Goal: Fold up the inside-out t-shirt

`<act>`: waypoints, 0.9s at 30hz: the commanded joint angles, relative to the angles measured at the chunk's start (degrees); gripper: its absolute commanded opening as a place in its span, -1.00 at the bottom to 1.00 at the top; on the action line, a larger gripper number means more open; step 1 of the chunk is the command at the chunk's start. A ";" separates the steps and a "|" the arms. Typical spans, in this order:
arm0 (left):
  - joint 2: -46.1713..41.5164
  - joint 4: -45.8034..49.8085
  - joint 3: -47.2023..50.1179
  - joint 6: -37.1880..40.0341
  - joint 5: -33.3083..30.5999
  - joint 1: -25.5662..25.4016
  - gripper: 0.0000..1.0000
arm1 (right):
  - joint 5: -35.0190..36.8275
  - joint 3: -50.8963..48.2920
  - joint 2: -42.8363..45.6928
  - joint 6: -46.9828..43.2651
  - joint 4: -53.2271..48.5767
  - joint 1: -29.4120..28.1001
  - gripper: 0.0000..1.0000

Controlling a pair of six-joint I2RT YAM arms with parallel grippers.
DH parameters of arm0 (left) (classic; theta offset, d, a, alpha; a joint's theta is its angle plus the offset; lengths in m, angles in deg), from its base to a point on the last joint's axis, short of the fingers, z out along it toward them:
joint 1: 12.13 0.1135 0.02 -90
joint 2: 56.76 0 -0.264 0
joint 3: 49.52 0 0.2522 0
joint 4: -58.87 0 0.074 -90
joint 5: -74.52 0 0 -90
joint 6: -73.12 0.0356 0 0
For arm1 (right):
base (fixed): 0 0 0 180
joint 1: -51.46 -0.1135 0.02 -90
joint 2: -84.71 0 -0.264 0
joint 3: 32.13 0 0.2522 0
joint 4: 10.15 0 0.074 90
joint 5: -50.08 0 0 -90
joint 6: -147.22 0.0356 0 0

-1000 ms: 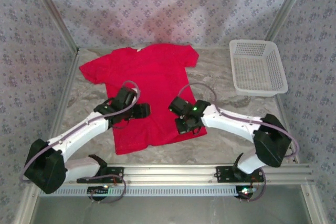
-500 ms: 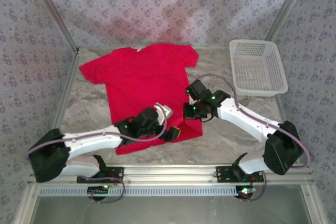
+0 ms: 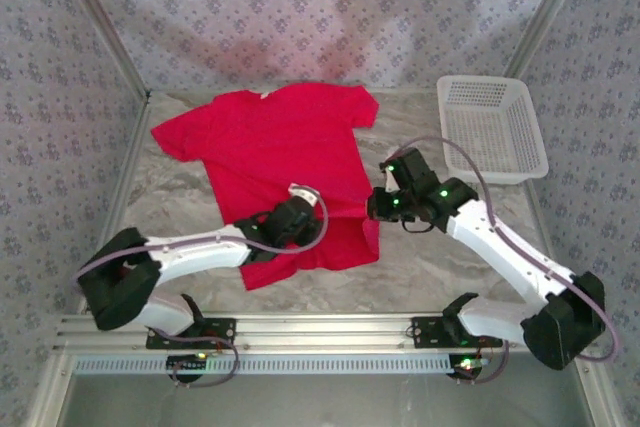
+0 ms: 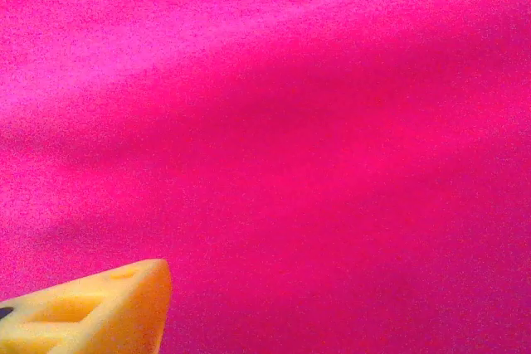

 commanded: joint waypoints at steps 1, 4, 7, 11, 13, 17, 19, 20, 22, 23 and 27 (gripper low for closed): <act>-7.74 6.01 3.81 -4.07 -3.14 4.29 0.21 | 1.24 -0.13 3.11 0.51 -3.54 3.72 -1.00; -13.61 7.55 7.36 -7.28 -1.32 8.28 -0.15 | 0.39 0.13 4.00 0.06 -4.14 6.38 -1.00; -18.94 9.34 9.86 -9.30 -1.46 10.58 -0.58 | -0.43 0.05 4.37 -0.28 -4.21 8.22 -1.00; -23.86 10.38 11.29 -10.00 -0.48 11.50 -0.60 | -1.99 -0.51 4.10 -0.36 -3.42 9.50 -1.00; -24.94 11.15 10.75 -10.45 0.26 11.54 -0.69 | -2.38 -0.58 3.82 -0.51 -3.23 10.01 -1.00; -24.37 13.05 7.98 -12.42 2.81 11.57 -1.00 | -2.44 -0.62 3.29 -0.83 -2.63 11.20 -1.00; -23.02 12.95 5.65 -12.68 5.47 11.46 -1.00 | -2.78 0.11 2.48 -1.31 -2.53 12.37 -1.00; -22.24 12.51 4.42 -12.64 7.02 11.47 -1.00 | -2.75 0.86 2.00 -1.77 -2.69 13.21 -1.00; -19.22 11.61 0.55 -12.39 9.57 11.25 -1.00 | -2.82 3.21 0.16 -2.86 -2.83 15.65 -1.00; -17.75 11.96 -1.32 -12.21 9.74 11.19 -1.00 | -3.06 4.01 -0.61 -3.30 -2.62 16.62 -1.00; -10.93 10.95 -8.07 -10.14 10.44 11.28 -1.00 | -2.92 9.34 -6.04 -5.57 -3.45 21.58 -1.00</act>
